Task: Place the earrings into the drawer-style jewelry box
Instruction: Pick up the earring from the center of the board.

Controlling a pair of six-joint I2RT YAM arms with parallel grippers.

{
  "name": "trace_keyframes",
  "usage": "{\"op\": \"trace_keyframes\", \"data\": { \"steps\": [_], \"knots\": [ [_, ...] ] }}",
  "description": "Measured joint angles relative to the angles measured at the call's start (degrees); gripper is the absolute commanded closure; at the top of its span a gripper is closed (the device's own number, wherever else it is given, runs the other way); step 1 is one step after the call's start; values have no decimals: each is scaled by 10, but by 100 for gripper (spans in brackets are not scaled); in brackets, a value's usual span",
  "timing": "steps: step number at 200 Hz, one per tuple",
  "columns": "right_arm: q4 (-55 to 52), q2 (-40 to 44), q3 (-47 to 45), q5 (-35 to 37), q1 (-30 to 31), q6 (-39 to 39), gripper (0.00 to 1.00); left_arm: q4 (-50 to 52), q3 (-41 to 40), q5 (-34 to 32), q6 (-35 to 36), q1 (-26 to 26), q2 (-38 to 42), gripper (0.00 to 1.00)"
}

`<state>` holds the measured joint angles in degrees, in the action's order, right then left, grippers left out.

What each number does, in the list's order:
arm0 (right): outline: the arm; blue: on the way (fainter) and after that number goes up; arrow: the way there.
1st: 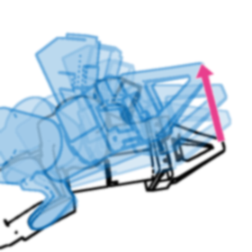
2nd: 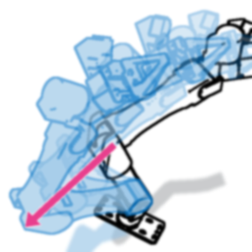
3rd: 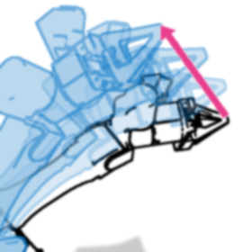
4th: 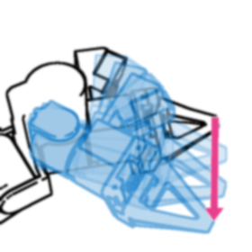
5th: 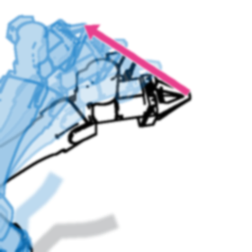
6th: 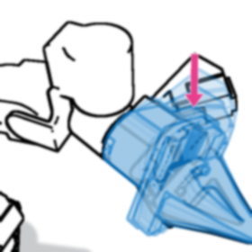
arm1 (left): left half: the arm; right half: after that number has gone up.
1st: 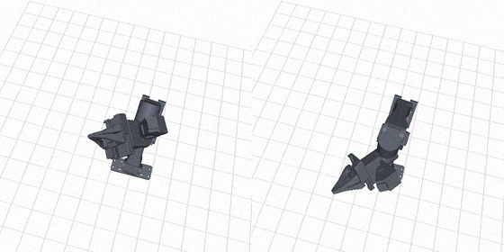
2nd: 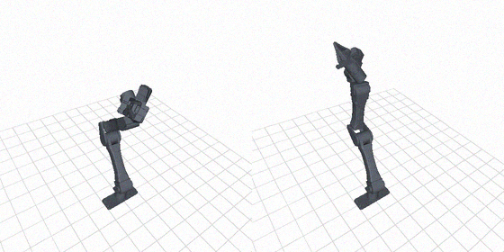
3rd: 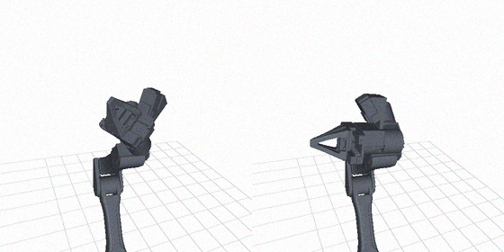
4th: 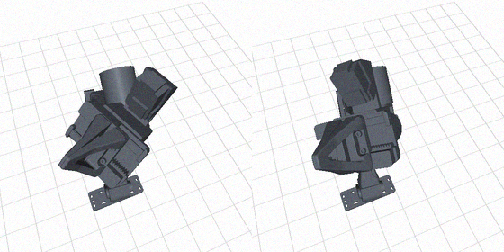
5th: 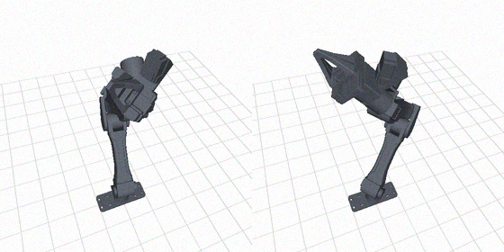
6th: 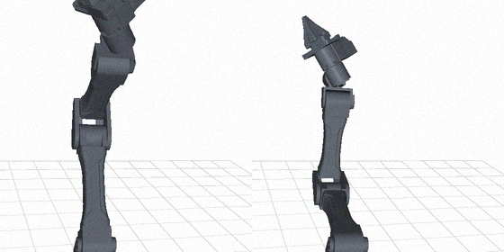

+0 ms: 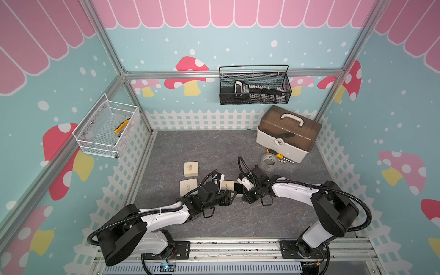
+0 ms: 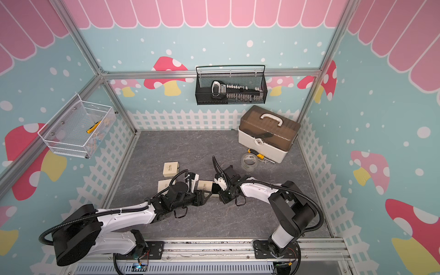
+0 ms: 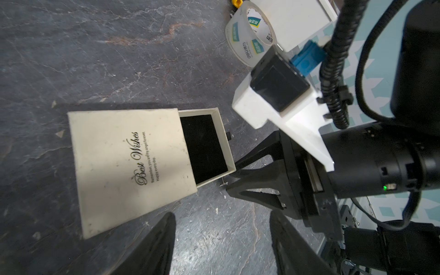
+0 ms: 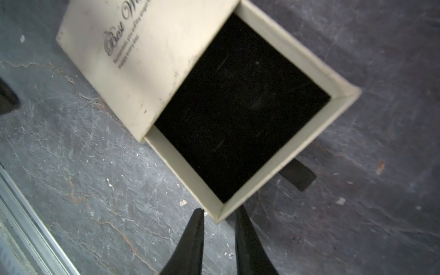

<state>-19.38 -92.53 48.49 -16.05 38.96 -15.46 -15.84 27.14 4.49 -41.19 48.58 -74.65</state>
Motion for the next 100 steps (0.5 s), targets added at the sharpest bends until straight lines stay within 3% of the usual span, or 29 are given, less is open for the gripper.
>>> {"op": "trace_keyframes", "data": {
  "steps": [100],
  "knots": [
    [6,-12,0,-2,0,-1,94,4,0,0,0,0,0,36]
  ]
}}
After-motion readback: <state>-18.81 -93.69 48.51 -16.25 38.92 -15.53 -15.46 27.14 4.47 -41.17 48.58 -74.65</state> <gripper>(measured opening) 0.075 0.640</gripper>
